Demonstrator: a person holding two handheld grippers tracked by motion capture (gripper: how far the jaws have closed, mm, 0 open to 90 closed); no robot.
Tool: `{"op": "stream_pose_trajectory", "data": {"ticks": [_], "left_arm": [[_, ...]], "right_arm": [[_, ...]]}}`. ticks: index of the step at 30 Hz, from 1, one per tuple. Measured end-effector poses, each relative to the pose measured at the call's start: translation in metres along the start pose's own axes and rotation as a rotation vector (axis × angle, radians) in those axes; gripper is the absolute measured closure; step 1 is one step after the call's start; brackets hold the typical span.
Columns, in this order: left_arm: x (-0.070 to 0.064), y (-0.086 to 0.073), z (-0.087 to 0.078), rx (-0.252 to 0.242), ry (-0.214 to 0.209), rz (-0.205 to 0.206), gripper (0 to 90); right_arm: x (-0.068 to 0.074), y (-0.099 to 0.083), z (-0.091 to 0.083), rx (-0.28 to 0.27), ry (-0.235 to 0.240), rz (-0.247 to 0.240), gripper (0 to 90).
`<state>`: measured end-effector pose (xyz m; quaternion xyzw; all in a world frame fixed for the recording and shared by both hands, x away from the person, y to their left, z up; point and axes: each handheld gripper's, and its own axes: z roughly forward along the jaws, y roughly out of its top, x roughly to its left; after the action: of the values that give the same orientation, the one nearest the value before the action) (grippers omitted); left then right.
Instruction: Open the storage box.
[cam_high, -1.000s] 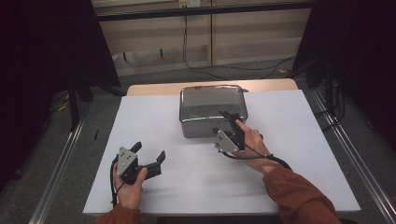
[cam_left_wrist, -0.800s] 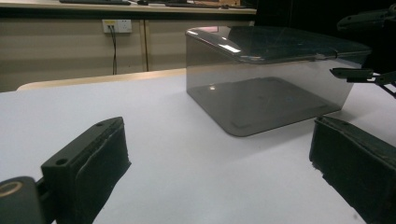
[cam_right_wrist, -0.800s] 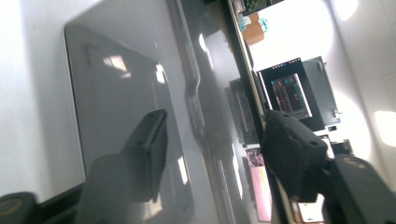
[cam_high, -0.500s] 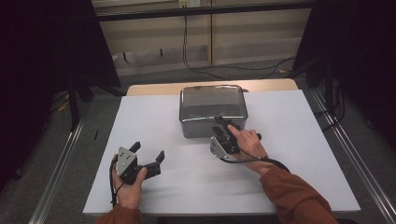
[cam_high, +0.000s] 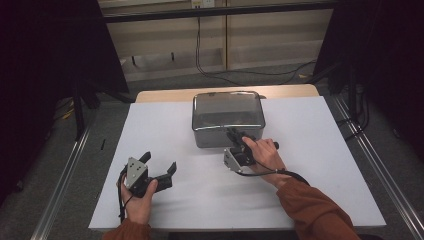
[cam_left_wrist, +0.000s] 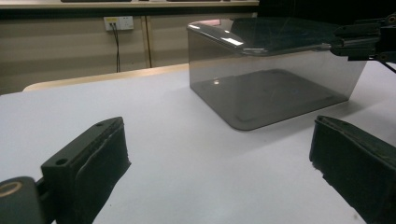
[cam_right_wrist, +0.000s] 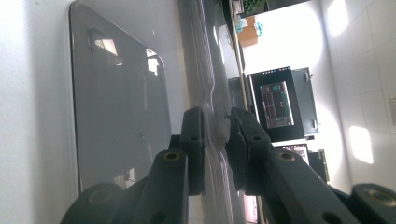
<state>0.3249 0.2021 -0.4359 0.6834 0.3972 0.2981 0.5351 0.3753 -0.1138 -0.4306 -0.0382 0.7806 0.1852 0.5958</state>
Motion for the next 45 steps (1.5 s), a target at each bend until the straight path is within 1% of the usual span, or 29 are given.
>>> {"op": "stream_pose_trajectory", "data": {"ticks": [2,3,6,10,11,14,16,18,19,22,25,26,27,28,29,31,33,35,38,41,44,45], "left_arm": [[0.000,0.000,0.001,0.006,0.005,0.001,3.7],[0.000,-0.001,0.002,0.010,0.003,-0.004,3.7],[-0.001,-0.001,0.002,0.016,-0.001,0.002,3.6],[-0.002,0.000,0.003,0.002,-0.018,-0.001,4.4],[-0.002,0.000,0.003,-0.003,-0.022,-0.005,4.7],[-0.002,0.001,0.004,-0.014,-0.014,-0.019,5.7],[-0.002,0.001,0.005,-0.014,-0.029,-0.034,6.6],[-0.001,0.002,0.005,-0.014,-0.034,-0.041,6.6],[-0.001,0.002,0.006,-0.008,-0.057,-0.052,7.1],[-0.001,0.002,0.006,-0.006,-0.063,-0.064,7.1],[-0.001,0.002,0.007,-0.009,-0.060,-0.057,7.0],[-0.001,0.003,0.007,-0.005,-0.068,-0.041,7.0],[-0.002,0.003,0.007,-0.008,-0.096,-0.021,6.5],[-0.002,0.003,0.007,-0.008,-0.096,-0.021,5.7],[-0.003,0.003,0.006,-0.024,-0.110,0.004,4.9],[-0.003,0.004,0.006,-0.027,-0.115,0.012,4.8],[-0.004,0.005,0.008,-0.024,-0.105,0.013,3.9],[-0.004,0.005,0.010,-0.022,-0.115,-0.002,3.8],[-0.003,0.006,0.012,-0.020,-0.117,0.009,3.2],[-0.004,0.008,0.018,-0.014,-0.144,-0.005,2.5],[-0.005,0.009,0.020,-0.014,-0.146,0.007,2.2],[-0.005,0.010,0.022,-0.015,-0.158,0.003,2.2]], "right_arm": [[0.000,0.000,0.000,-0.001,0.001,-0.005,76.7],[-0.001,0.000,0.000,-0.001,0.002,-0.005,76.8],[-0.002,0.000,0.000,-0.004,0.003,-0.004,76.9],[-0.002,0.000,0.000,-0.004,0.001,-0.008,77.3],[-0.002,0.000,0.000,-0.004,0.001,-0.006,77.4],[-0.003,0.000,-0.001,-0.006,0.001,-0.004,77.4],[-0.004,0.000,-0.001,-0.011,-0.002,0.011,77.2],[-0.005,-0.001,-0.001,-0.017,-0.004,0.019,77.1],[-0.006,-0.001,-0.001,-0.015,-0.005,0.031,77.1],[-0.006,-0.001,-0.002,-0.016,-0.006,0.029,77.2],[-0.007,-0.001,-0.002,-0.016,-0.006,0.031,77.2],[-0.007,-0.001,-0.002,-0.016,-0.006,0.031,77.2],[-0.006,-0.001,-0.002,-0.016,-0.007,0.028,77.3],[-0.006,-0.001,-0.002,-0.016,-0.007,0.028,77.3],[-0.007,-0.001,-0.002,-0.019,-0.012,0.024,77.6],[-0.007,-0.001,-0.002,-0.019,-0.021,0.022,77.7],[-0.011,-0.002,-0.002,-0.026,-0.023,0.033,77.7],[-0.011,-0.001,-0.002,-0.026,-0.022,0.033,77.8],[-0.010,-0.001,-0.002,-0.024,-0.021,0.027,77.8],[-0.010,-0.001,-0.001,-0.025,-0.022,0.028,77.9],[-0.011,-0.001,-0.001,-0.029,-0.021,0.029,77.9],[-0.012,-0.001,-0.002,-0.029,-0.022,0.030,77.9]]}}
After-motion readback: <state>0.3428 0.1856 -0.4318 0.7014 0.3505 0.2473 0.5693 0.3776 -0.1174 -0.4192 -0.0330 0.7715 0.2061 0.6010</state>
